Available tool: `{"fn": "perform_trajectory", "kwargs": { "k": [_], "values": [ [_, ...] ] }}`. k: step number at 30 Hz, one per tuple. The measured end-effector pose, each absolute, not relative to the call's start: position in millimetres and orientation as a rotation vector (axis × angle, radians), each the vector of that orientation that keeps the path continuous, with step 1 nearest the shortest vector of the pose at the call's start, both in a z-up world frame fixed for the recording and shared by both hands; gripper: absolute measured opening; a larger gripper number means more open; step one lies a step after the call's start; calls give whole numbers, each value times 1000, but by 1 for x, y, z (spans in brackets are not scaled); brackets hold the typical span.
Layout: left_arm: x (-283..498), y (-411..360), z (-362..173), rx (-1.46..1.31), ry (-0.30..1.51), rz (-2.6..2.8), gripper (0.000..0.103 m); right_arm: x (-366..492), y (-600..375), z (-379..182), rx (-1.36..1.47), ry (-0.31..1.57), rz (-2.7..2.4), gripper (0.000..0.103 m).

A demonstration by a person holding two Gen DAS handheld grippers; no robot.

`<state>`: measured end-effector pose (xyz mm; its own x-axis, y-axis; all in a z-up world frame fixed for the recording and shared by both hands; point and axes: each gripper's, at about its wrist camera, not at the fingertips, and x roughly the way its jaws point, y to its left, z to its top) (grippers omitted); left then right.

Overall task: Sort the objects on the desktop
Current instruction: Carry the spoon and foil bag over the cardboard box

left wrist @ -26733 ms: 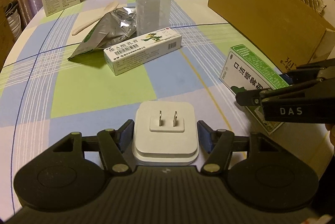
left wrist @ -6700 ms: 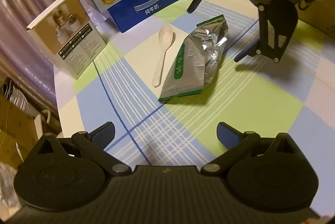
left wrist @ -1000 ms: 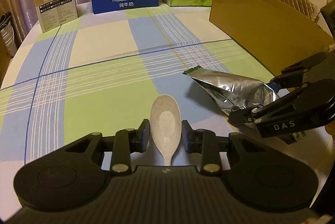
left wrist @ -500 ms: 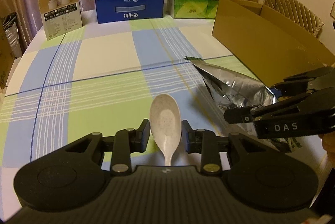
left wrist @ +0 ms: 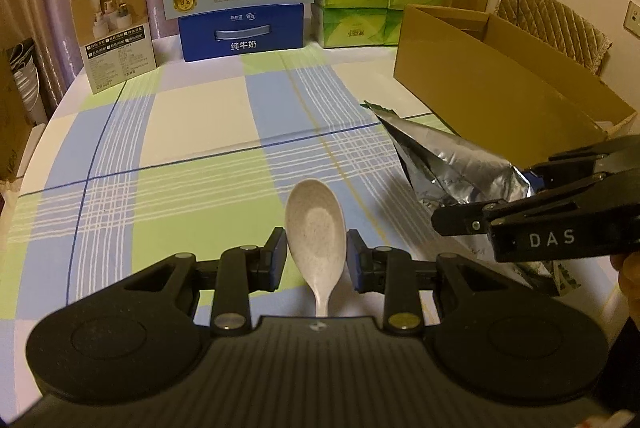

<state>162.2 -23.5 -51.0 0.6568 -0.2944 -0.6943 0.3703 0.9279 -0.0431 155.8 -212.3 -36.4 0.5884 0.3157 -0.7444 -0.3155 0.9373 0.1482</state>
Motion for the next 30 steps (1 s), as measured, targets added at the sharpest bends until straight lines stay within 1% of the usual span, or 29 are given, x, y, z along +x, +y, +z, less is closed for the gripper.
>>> {"fn": "perform_trajectory", "kwargs": {
  "k": [18, 30],
  "values": [
    [159, -31, -20, 92, 723, -370, 26, 139, -227, -17, 46, 775, 310, 48],
    [137, -58, 9, 102, 707, -390, 26, 106, -252, 26, 61, 705, 272, 48]
  ]
}}
